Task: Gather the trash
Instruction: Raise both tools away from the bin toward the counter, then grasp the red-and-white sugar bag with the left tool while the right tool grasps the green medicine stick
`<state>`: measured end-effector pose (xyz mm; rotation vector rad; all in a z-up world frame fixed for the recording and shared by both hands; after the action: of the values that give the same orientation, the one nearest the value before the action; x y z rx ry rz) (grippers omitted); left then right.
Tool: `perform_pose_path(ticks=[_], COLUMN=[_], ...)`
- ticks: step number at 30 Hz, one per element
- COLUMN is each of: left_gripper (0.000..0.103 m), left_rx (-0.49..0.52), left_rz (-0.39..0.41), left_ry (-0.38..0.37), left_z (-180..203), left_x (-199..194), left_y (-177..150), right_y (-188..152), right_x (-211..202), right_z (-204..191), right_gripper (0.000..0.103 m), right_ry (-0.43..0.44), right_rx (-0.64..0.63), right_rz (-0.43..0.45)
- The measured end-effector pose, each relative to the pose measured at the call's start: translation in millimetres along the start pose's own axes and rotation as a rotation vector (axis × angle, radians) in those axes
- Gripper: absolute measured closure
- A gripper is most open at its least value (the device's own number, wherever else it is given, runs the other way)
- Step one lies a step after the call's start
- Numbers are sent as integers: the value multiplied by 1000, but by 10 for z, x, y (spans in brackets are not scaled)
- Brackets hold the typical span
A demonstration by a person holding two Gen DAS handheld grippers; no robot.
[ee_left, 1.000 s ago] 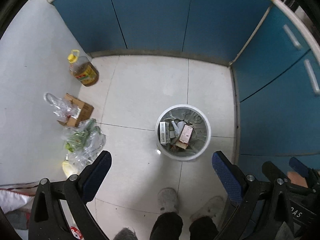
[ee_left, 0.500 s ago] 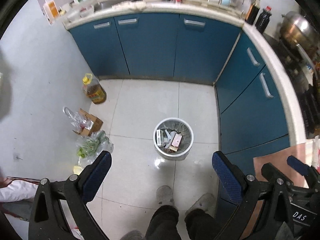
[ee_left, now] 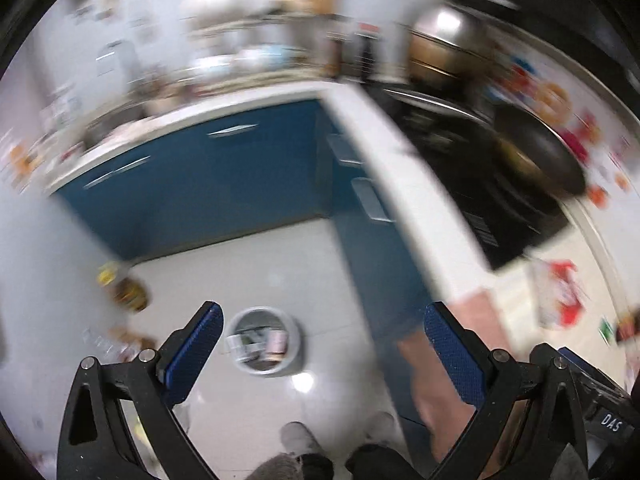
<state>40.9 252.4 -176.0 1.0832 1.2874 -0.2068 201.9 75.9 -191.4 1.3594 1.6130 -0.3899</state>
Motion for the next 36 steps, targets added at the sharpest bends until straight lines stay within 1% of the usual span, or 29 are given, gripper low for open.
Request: perform_pose_path(ticks=[3, 5, 7, 8, 10, 11, 12, 13, 15, 17, 19, 20, 21, 22, 23, 24, 25, 26, 27, 29, 30, 31, 32, 33, 35, 36], left_gripper=[0, 0, 0, 0, 0, 1, 1, 1, 1, 1, 13, 25, 44, 54, 70, 77, 79, 85, 90, 95, 96, 97, 97, 98, 99, 99], left_rx=[100, 164, 206, 223, 247, 259, 267, 278, 292, 300, 304, 308, 315, 322, 328, 326, 338, 360, 372, 386, 387, 386, 387, 387, 379, 379], left_rz=[-31, -83, -139, -168, -228, -254, -273, -293, -324, -349, -362, -369, -376, -382, -388, -384, -368, -349, -337, -314, -305, -294, -282, -265, -240, -227], left_ry=[-89, -162, -200, -212, -229, -236, -236, -232, -227, -220, -209, -210, -211, -212, -222, -233, -215, -199, -192, -192, -195, -200, -202, -205, -216, -216], left_z=[709, 1259, 1730, 1953, 2314, 2477, 2593, 2734, 2937, 3110, 3199, 3251, 3306, 3353, 3397, 3424, 3470, 3516, 3546, 3583, 3584, 3584, 3580, 3566, 3508, 3485], left_x=[259, 509, 757, 889, 1166, 1305, 1384, 1474, 1642, 1797, 1900, 1940, 1977, 2006, 2024, 2018, 1992, 1958, 1929, 1846, 1816, 1770, 1725, 1655, 1526, 1463], left_y=[344, 532, 651, 722, 765, 784, 778, 772, 763, 759, 767, 768, 764, 759, 750, 750, 759, 770, 780, 812, 836, 857, 874, 896, 934, 949], right_y=[376, 630, 847, 930, 1144, 1227, 1343, 1434, 1584, 1702, 1805, 1846, 1901, 1941, 1963, 1966, 1971, 1972, 1968, 1959, 1964, 1977, 1987, 1977, 1940, 1900], right_x=[-294, -476, -651, -696, -807, -815, -822, -811, -753, -675, -544, -500, -444, -388, -329, -270, -194, -159, -145, -133, -133, -122, -88, -78, -84, -125], right_z=[733, 1234, 1742, 1947, 2528, 2710, 3023, 3248, 3656, 3936, 4117, 4175, 4236, 4280, 4301, 4306, 4334, 4311, 4283, 4214, 4165, 4131, 4079, 4058, 4014, 3954], right_gripper=[0, 0, 0, 0, 0, 0, 0, 0, 0, 0, 0, 0, 0, 0, 0, 4, 10, 12, 17, 30, 63, 102, 102, 102, 102, 102], right_ry=[-84, -162, -253, -288, -379, -405, -449, -482, -522, -553, -581, -596, -619, -634, -645, -649, -652, -679, -676, -671, -670, -669, -674, -646, -620, -587], right_rx=[126, 204, 281, 313, 399, 425, 463, 491, 543, 565, 562, 556, 546, 540, 540, 543, 549, 534, 517, 486, 460, 440, 418, 418, 418, 423], right_rz=[75, 125, 174, 191, 224, 234, 243, 244, 239, 237, 240, 245, 250, 249, 245, 238, 221, 232, 246, 272, 286, 289, 272, 269, 272, 283])
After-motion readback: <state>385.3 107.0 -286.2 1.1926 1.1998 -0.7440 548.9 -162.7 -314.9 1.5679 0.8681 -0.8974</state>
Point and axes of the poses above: each gripper's, at about its wrist camera, not at the fingertips, and x roughly the way its jaws point, z to its right, y to its top, the point moved 1 cm from there along x, roughly the way its jaws point, and after that the axes turned 13 degrees about x, right-handed, at the moved point
